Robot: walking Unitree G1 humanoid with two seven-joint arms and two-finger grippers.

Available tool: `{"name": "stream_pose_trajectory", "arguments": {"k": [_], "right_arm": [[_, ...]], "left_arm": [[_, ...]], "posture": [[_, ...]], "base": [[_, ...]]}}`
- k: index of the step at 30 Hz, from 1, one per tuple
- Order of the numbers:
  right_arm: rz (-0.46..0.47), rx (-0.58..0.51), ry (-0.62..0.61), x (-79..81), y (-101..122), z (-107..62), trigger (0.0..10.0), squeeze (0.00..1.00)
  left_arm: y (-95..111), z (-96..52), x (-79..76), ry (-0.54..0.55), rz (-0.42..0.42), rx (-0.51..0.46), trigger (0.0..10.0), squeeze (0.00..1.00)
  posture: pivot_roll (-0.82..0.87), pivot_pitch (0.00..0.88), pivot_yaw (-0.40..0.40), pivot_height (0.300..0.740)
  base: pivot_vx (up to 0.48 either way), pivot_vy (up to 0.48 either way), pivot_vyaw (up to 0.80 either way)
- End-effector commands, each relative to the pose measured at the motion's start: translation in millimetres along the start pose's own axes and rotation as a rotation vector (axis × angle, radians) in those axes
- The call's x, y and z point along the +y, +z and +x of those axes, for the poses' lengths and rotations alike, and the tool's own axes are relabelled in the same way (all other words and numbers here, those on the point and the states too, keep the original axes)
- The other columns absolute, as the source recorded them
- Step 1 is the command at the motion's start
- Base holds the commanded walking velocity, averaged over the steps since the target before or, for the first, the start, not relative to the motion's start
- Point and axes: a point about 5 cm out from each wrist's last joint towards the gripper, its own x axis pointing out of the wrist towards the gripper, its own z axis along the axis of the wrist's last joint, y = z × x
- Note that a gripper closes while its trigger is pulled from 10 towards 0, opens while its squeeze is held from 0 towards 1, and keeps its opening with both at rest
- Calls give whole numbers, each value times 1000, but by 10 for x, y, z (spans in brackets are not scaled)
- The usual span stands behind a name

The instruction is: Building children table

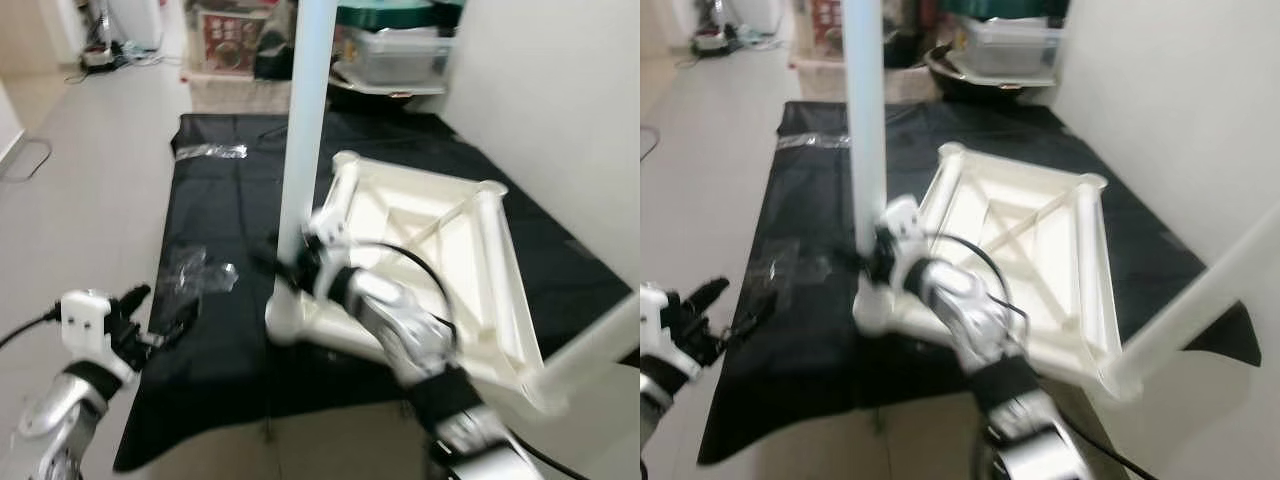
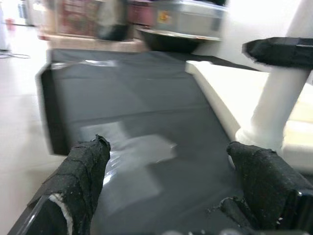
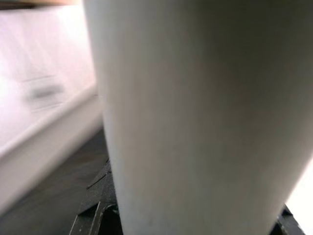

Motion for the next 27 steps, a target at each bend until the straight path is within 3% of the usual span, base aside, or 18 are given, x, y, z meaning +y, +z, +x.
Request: {"name": "stream_pose_trajectory", "arguments": {"k": [1,2,3,4,8,9,12,13,14,15,18,19,21,23,24,25,27], "right_arm": [[6,203,-448,-695,-388,-203,0,0],[15,266,-655,-954,-539,-403,0,0],[15,266,-655,-954,-539,-403,0,0],[-4,284,-744,-1069,-606,-533,0,0],[-39,300,-802,-1116,-641,-628,0,0],[-53,309,-814,-1122,-653,-645,706,0],[-67,317,-835,-1120,-669,-634,706,0],[-45,335,-808,-1076,-681,-573,10000,0],[-45,335,-808,-1076,-681,-573,10000,0],[34,292,-677,-900,-602,-404,10000,0],[72,240,-620,-818,-527,-347,10000,0],[111,164,-553,-734,-412,-294,10000,1000],[151,-19,-423,-615,-85,-222,10000,1000],[156,-115,-333,-560,121,-194,10000,1000],[156,-115,-333,-560,121,-194,10000,1000],[168,-197,-170,-490,329,-169,10000,0],[176,-240,24,-402,462,-162,10000,0]], "left_arm": [[-19,-25,-1,2,-1,8,10000,0],[-15,-29,-4,-3,-1,9,10000,0],[-15,-29,-4,-3,-1,9,10000,0],[-11,-32,-6,-5,-1,10,10000,0],[-12,-37,-5,-6,-1,10,10000,0],[-13,-37,-4,-7,-2,10,10000,0],[-13,-37,-3,-8,-2,11,10000,0],[-12,-35,-1,-7,-2,11,10000,0],[-12,-35,-1,-7,-2,11,10000,0],[-14,-34,1,-6,-2,10,10000,0],[-15,-35,2,-5,-2,10,10000,0],[-16,-36,1,-3,-3,10,10000,0],[-13,-36,1,-2,-3,8,10000,0],[-10,-35,1,-1,-3,7,10000,0],[-10,-35,1,-1,-3,7,10000,0],[-8,-29,-5,-3,-5,6,10000,0],[-7,-23,-12,-6,-7,4,10000,0]], "posture": [[110,0,-116,740],[100,0,-108,740],[100,0,-108,740],[97,0,-106,740],[85,0,-99,740],[81,0,-98,740],[81,0,-98,740],[82,0,-100,740],[82,0,-100,740],[86,0,-103,740],[88,0,-105,740],[90,0,-108,740],[90,0,-108,740],[90,0,-108,740],[90,0,-108,740],[91,0,-112,740],[89,0,-111,740]], "base": [[0,0,0],[0,0,0],[0,0,0],[0,0,0],[0,0,0],[0,0,0],[0,0,0],[0,0,0],[0,0,0],[0,0,0],[0,0,0],[0,0,0],[0,0,0],[0,0,0],[0,0,0],[0,0,0],[0,0,0]]}}
